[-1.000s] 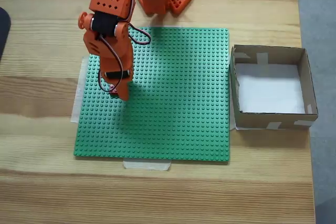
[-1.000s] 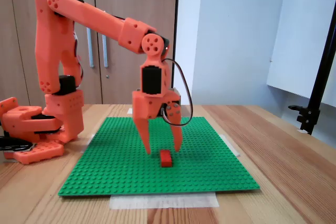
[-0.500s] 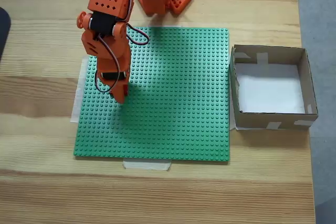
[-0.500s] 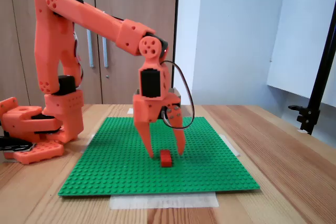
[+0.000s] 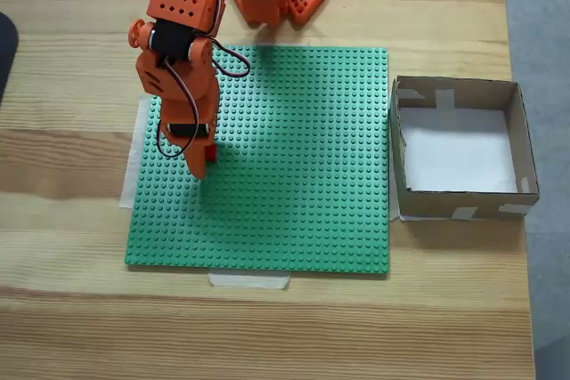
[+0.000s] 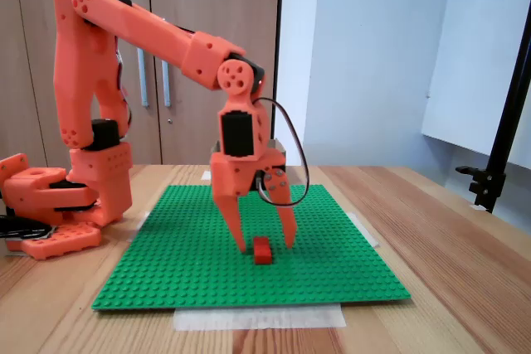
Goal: Pick the red lego block and put it in the box.
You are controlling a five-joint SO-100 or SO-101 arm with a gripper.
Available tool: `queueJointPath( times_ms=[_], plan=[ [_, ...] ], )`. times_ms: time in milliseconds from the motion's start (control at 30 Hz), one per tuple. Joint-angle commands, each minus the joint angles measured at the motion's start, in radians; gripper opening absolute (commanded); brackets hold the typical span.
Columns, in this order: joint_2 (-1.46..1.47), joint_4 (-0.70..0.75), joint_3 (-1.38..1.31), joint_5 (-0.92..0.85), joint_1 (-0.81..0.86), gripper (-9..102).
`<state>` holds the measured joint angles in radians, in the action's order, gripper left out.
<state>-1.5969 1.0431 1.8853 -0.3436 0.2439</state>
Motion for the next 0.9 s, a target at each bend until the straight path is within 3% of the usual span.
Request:
queueJointPath(
  times_ms=[0, 867],
  plan=[
    [-0.003, -0.006, -0.005, 0.008, 0.0, 29],
    [-0.005, -0.052, 0.003, 0.012, 0.002, 18]
  ],
)
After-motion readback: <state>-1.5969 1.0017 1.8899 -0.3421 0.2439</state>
